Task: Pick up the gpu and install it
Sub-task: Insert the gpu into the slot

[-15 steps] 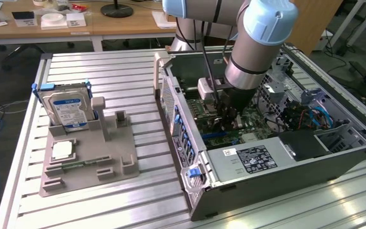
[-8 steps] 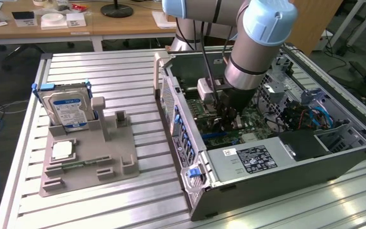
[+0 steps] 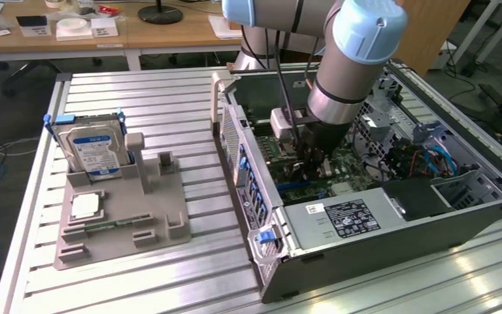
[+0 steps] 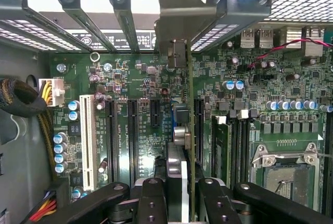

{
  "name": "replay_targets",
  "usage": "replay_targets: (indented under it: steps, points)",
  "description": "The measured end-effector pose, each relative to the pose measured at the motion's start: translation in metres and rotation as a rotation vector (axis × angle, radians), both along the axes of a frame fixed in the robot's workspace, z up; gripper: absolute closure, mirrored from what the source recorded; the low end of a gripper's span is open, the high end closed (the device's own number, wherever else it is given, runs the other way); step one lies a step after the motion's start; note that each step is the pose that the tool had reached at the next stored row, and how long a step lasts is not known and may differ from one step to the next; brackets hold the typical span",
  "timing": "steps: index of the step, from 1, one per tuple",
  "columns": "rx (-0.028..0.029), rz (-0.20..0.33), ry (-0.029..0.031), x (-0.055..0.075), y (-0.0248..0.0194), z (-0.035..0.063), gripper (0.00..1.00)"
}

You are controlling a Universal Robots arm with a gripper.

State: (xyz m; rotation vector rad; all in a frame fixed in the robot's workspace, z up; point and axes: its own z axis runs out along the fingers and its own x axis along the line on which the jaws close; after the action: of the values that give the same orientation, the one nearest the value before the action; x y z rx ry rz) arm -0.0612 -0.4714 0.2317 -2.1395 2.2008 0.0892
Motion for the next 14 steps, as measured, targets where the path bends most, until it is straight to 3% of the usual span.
replay_targets:
  steps: [11, 14]
  points:
    - [-0.0008, 0.0, 0.0, 0.0, 0.0003, -0.0009, 0.72]
    - [-0.0108, 0.0, 0.0001, 0.0, 0.0019, -0.0008, 0.72]
